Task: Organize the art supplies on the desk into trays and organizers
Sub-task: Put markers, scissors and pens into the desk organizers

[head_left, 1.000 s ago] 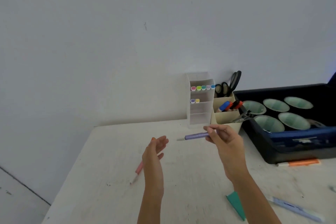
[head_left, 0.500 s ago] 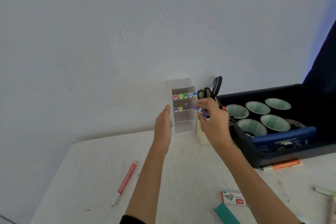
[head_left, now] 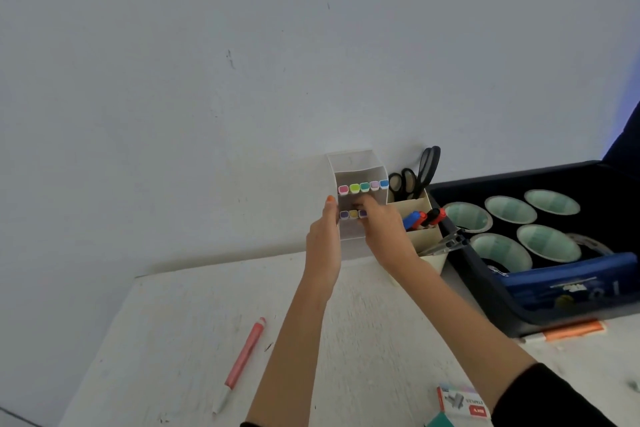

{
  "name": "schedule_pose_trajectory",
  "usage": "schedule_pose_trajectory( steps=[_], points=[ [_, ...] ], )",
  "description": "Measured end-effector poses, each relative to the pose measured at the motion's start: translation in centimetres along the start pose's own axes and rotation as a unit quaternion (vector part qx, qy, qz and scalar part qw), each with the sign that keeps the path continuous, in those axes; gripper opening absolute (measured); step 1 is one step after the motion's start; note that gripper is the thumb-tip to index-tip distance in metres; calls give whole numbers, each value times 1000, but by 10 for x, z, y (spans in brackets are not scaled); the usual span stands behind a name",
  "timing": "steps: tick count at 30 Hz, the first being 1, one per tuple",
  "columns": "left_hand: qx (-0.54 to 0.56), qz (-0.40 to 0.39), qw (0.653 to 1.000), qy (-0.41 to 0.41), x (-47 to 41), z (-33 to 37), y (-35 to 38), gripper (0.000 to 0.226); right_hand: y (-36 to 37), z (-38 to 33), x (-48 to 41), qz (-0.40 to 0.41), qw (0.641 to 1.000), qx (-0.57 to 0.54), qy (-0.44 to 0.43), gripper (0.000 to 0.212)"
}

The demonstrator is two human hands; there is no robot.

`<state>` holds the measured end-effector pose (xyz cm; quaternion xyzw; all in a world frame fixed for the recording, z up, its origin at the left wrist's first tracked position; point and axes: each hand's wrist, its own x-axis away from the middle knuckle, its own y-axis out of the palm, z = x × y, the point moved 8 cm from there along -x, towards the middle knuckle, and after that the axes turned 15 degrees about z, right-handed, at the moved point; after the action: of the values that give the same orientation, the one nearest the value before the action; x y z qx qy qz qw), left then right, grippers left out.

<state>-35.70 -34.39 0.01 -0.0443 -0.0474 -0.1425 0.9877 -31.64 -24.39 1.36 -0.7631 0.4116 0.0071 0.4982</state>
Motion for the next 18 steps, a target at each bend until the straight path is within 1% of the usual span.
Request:
schedule_pose_trajectory(
  steps=[3, 5, 8, 9, 11, 14, 15, 16, 17, 18],
  points=[
    [0, -1, 1000, 19, 0, 2, 1, 46, 3, 6, -6, 16, 1000, -10, -1, 41],
    [1, -5, 1000, 22, 1, 2, 0, 42, 5, 10, -8, 10, 1000, -22, 0, 38],
    [18, -17, 1000, 9, 1, 1, -2, 50, 8, 12, -8, -15, 999, -44, 5, 39],
    [16, -19, 1000, 1, 2, -1, -2, 51, 7, 10, -5, -9, 999, -50, 4, 40],
    [8, -15, 1000, -7, 5, -5, -8, 51, -3, 4, 6, 42, 997, -59, -5, 43],
    [12, 4, 1000, -2, 13, -12, -23, 49, -25, -12, 36, 184, 981, -53, -31, 43],
    [17, 12, 1000, 0, 16, -14, -31, 49, -28, -19, 47, 219, 973, -57, -36, 42],
    [22, 19, 1000, 3, 20, -16, -39, 48, -28, -24, 56, 235, 969, -67, -34, 39],
    [29, 27, 999, 6, 23, -18, -46, 47, -22, -28, 63, 226, 970, -89, -25, 37],
    [34, 39, 999, 9, 26, -20, -56, 46, -13, -34, 69, 197, 974, -114, -13, 35]
  ],
)
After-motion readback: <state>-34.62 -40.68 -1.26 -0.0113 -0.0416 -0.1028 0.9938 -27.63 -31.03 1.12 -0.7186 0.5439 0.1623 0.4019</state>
